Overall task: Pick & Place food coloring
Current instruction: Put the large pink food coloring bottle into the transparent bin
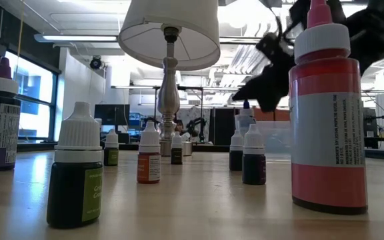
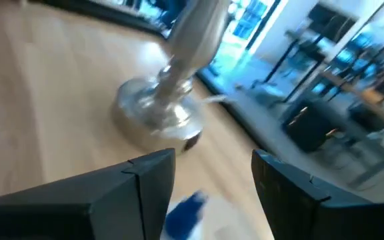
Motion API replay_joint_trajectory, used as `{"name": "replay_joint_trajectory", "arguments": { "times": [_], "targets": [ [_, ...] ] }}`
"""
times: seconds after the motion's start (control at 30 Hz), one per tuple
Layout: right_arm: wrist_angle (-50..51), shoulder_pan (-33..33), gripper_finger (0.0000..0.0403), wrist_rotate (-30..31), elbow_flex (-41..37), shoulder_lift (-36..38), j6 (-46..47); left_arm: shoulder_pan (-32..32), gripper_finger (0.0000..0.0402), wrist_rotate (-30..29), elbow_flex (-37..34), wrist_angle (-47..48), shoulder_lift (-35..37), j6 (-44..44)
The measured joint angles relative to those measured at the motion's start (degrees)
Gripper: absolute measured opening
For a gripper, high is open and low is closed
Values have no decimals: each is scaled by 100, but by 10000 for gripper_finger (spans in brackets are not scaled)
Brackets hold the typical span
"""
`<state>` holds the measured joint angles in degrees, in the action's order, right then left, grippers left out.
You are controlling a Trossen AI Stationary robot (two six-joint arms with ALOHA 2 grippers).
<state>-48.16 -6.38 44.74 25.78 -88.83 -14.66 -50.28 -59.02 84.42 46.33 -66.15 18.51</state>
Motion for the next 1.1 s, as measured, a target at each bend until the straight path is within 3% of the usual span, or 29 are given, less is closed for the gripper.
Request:
{"name": "replay_joint_trajectory", "arguments": {
  "times": [0.1, 0.17, 0.27, 0.37, 0.5, 0.6, 0.73, 0.93, 1.1],
  "targets": [
    [29, -290, 192, -76, 64, 461, -225, 0, 92, 27, 0, 12, 0, 1],
    [147, -530, 193, -462, 129, 823, -231, 0, 92, 174, 0, 71, 0, -34],
    [536, -792, 193, -2014, 320, 1107, -177, -1, 92, 361, 2, 519, -2, -132],
    [617, -954, 193, -2962, 674, 887, 348, -137, 92, 540, -5, 1507, -2, 173],
    [1366, -1028, 193, -3280, 1301, 324, 835, -433, 92, 595, -436, 2569, 5, 1007],
    [1966, -1044, 193, -3718, 1710, -96, 964, -506, 92, 569, -1124, 2353, -4, 1584],
    [2077, -1241, 193, -4062, 2165, -318, 966, -496, 92, 564, -2144, 1341, -2, 1773],
    [2291, -1617, 193, -4409, 2490, -256, 1266, -485, 92, 816, -3048, 705, 7, 1323],
    [2357, -1907, 193, -4920, 2513, -269, 1782, -485, 92, 879, -3364, -98, 4, 864]
  ]
}}
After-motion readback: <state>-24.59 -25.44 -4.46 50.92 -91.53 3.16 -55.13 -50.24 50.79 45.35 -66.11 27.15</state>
